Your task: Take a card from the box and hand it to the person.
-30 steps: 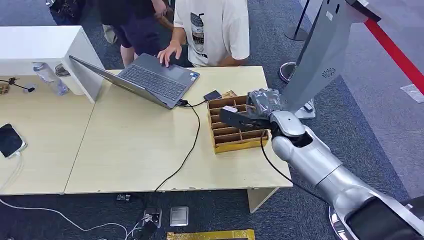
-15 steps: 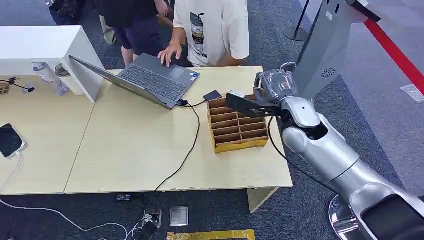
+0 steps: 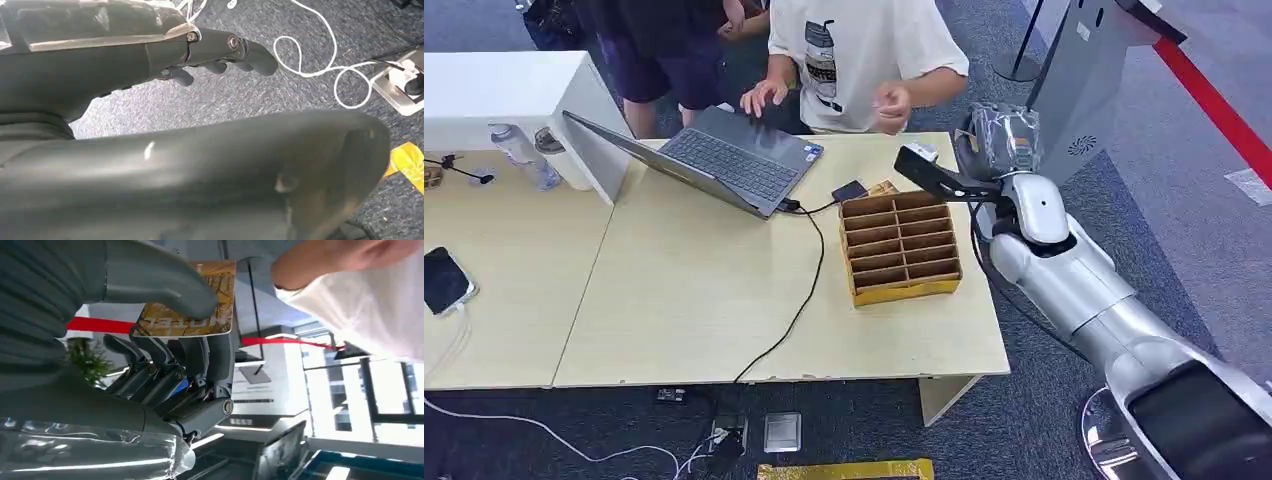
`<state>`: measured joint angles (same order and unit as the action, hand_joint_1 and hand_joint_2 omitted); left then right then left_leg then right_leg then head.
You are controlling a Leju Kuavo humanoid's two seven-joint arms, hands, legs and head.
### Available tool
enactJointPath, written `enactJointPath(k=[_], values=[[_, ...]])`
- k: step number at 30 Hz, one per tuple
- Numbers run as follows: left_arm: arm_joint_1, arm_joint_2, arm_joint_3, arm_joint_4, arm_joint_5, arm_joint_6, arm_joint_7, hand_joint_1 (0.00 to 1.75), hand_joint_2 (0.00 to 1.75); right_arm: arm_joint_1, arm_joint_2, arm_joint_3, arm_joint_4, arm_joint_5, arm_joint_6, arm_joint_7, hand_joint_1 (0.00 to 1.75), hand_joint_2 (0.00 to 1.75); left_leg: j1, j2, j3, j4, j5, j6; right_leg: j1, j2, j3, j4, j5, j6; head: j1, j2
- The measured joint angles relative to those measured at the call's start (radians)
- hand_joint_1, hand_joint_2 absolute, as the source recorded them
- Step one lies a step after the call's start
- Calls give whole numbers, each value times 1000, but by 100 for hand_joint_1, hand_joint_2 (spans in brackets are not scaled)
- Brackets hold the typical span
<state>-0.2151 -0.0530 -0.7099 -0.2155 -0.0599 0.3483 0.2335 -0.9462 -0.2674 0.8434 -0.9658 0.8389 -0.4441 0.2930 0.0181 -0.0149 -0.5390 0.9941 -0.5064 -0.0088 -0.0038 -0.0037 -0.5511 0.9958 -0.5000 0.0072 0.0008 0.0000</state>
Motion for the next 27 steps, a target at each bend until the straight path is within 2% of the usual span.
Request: enactJointPath(k=[4, 8, 12, 17, 26, 27], values=[[0, -5, 0, 0, 0, 1, 0, 0, 0, -18, 27, -2, 142, 25, -107, 23, 175, 175, 0, 0, 0, 0, 0, 0, 0, 0, 0, 0, 0, 0, 0, 0], [1, -8, -2, 0, 0, 1, 1, 0, 0, -18, 47, -2, 246, 33, -161, 35, 175, 175, 0, 0, 0, 0, 0, 0, 0, 0, 0, 0, 0, 0, 0, 0], [2, -10, -4, 0, -2, -1, 4, 0, 0, -16, 67, -2, 321, 33, -216, 19, 175, 175, 0, 0, 0, 0, 0, 0, 0, 0, 0, 0, 0, 0, 0, 0], [2, -11, -7, 0, -8, -2, 10, 0, 0, -17, 88, -2, 372, 42, -244, 7, 175, 175, 0, 0, 0, 0, 0, 0, 0, 0, 0, 0, 0, 0, -1, 0], [-1, -11, -18, 0, -11, -2, 6, 0, 0, -19, 105, -8, 392, 76, -247, 18, 175, 175, 0, 0, 0, 0, 0, 0, -1, 0, 0, 0, 0, 0, 1, 0], [-2, -11, -19, 0, -12, -2, 6, 0, 0, -19, 107, -10, 394, 78, -247, 18, 16, 175, -1, 0, 0, 0, 0, 0, -1, 0, 0, 0, 0, 0, 1, 0]])
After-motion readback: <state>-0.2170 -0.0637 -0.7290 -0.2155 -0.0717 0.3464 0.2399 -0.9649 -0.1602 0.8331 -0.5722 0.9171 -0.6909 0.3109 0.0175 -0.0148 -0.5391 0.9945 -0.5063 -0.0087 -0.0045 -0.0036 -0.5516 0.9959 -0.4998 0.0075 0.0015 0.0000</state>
